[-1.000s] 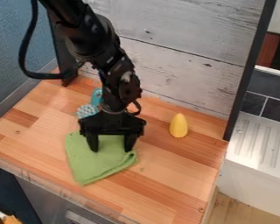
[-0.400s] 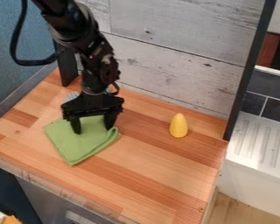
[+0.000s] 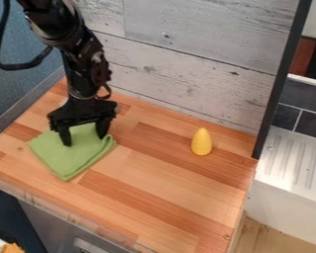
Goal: Move the green cloth to the left side of the table
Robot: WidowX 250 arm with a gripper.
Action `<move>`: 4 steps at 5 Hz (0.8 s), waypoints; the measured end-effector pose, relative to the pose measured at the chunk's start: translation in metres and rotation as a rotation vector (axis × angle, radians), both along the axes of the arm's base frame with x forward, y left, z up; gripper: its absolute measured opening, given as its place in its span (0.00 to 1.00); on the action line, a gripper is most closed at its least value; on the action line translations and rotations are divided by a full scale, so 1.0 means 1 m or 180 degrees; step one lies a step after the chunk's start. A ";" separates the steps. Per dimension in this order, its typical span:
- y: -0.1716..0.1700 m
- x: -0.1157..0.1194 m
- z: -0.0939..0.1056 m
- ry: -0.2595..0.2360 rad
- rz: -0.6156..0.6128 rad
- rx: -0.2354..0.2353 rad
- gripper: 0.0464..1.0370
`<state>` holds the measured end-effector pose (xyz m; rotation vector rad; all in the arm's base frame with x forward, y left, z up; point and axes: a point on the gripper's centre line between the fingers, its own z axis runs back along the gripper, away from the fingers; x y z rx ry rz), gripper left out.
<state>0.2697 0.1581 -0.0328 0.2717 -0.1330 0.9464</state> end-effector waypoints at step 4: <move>0.036 0.001 0.002 -0.0115 0.0518 -0.0071 0.96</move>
